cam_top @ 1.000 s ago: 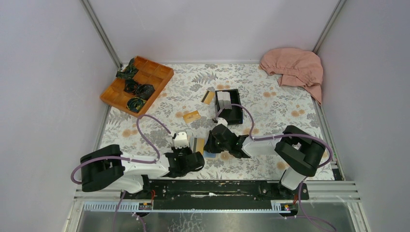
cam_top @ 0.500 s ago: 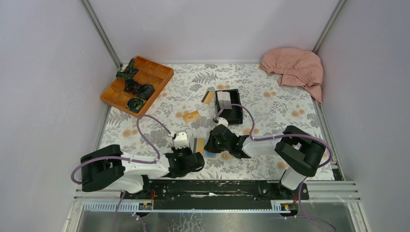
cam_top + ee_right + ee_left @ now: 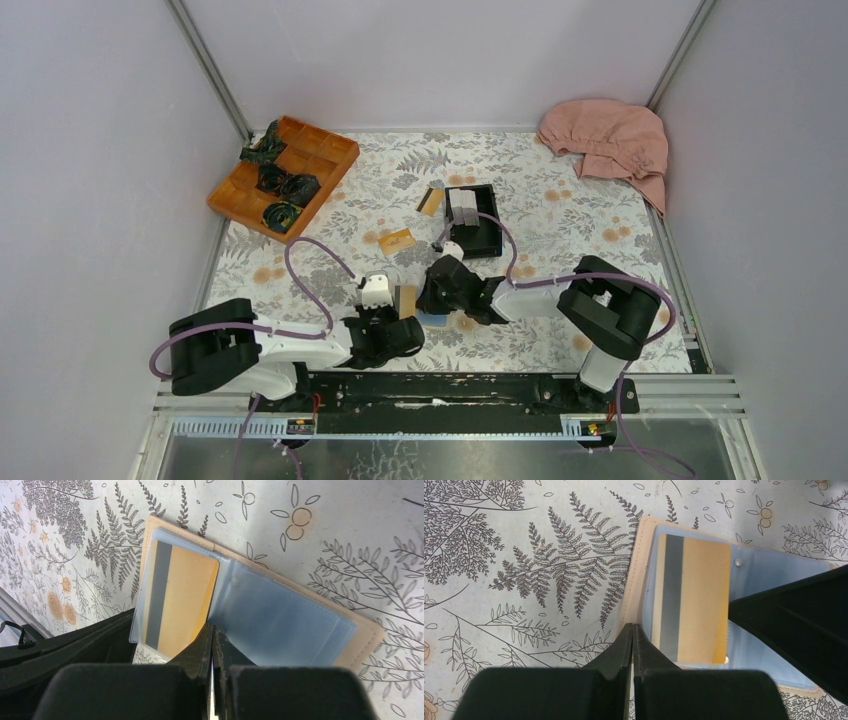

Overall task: Put the credit cards into the card holder
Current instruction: Insert the credit card into the card holder.

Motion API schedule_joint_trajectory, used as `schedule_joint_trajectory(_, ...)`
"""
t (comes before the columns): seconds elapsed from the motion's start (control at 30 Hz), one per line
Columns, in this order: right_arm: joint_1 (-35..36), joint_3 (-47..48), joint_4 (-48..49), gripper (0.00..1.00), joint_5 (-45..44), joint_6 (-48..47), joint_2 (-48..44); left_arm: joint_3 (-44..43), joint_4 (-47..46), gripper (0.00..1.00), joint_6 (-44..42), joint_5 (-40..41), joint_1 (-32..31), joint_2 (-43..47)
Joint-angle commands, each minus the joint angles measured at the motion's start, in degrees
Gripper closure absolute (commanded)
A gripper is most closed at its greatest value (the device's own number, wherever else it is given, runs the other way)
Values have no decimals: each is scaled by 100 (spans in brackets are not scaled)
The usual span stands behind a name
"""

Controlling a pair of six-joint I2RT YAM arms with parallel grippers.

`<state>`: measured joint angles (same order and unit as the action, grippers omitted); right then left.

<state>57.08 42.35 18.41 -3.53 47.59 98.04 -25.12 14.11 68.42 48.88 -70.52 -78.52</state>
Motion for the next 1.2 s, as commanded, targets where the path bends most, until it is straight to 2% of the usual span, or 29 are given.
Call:
schedule_joint_trajectory(0.0, 211, 319, -125, 99, -41, -60, 225, 233, -497, 100, 158, -1381, 3, -462)
schedule_joint_trajectory(0.27, 285, 309, -191, 99, -144, -41, 242, 182, -469, 100, 111, -1403, -8, -440)
schedule_joint_trajectory(0.37, 286, 217, -271, 99, -289, -36, 211, 126, -177, 98, 219, -1295, -29, -358)
schedule_joint_trajectory(0.43, 286, 123, -300, 99, -370, -20, 191, 112, 39, 86, 329, -1192, -37, -215)
schedule_joint_trajectory(0.53, 283, 4, -333, 99, -487, 10, 164, 182, 207, 56, 463, -1092, -38, 79)
schedule_joint_trajectory(0.7, 239, -150, -362, 99, -546, 27, 78, 261, 523, 36, 702, -850, -36, 666)
schedule_joint_trajectory(0.87, 201, -283, -352, 99, -556, 27, -41, 417, 766, 31, 984, -598, -39, 1224)
schedule_joint_trajectory(1.07, 198, -274, -380, 99, -481, -22, -72, 774, 595, 41, 1451, -583, -37, 1621)
schedule_joint_trajectory(1.17, 204, -293, -370, 100, -445, -34, -63, 1029, 415, 42, 1703, -598, -33, 1973)
